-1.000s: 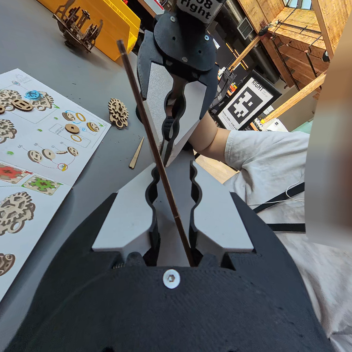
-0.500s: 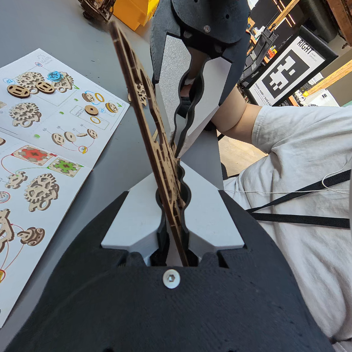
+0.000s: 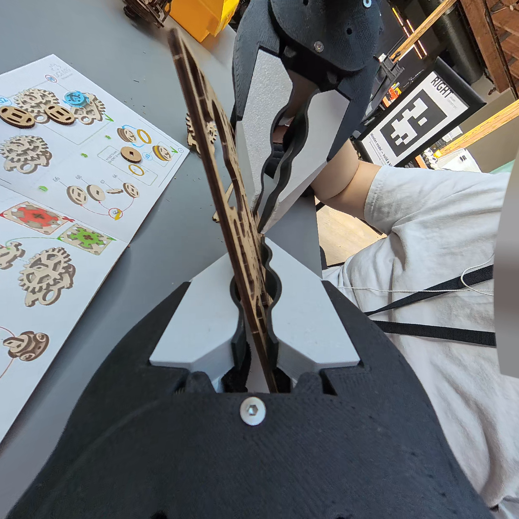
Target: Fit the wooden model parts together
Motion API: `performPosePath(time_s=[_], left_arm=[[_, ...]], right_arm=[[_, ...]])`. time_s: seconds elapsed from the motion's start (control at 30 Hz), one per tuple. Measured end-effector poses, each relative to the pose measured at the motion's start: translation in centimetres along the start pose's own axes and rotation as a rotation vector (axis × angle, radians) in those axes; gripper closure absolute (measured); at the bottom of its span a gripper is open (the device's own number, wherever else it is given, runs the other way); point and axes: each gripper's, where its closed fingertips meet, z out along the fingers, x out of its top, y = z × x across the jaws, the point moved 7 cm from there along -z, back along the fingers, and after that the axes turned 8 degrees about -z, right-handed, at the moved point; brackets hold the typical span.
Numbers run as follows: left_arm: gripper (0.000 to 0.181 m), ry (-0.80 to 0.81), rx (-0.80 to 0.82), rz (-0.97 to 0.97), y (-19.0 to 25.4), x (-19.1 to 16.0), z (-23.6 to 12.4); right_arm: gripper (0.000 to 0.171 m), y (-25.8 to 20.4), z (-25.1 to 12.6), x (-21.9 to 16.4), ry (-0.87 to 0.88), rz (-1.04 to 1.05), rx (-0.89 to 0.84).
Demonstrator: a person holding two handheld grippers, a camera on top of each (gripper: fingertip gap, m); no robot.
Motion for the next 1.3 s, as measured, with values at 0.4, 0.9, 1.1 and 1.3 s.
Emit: performPosePath(time_s=[0.4, 0.9, 1.1, 1.3], left_arm=[[0.179, 0.034, 0.083, 0.052, 0.5, 0.3, -0.2], [0.179, 0.053, 0.138, 0.069, 0.1, 0.4, -0.3], [0.178, 0.105, 0.118, 0.124, 0.5, 0.9, -0.9], [0.179, 0.106, 0.097, 0.088, 0.4, 0.9, -1.1]], right_arm=[[0.168, -0.2, -0.3, 0.5, -0.021, -0.063, -0.076], [0.167, -0.4, 0.2, 0.7, -0.095, -0.148, -0.23], [0.167, 0.1, -0.8, 0.8, 0.007, -0.074, -0.135], [0.167, 0.0, -0.5, 1.0, 0.001, -0.118, -0.166]])
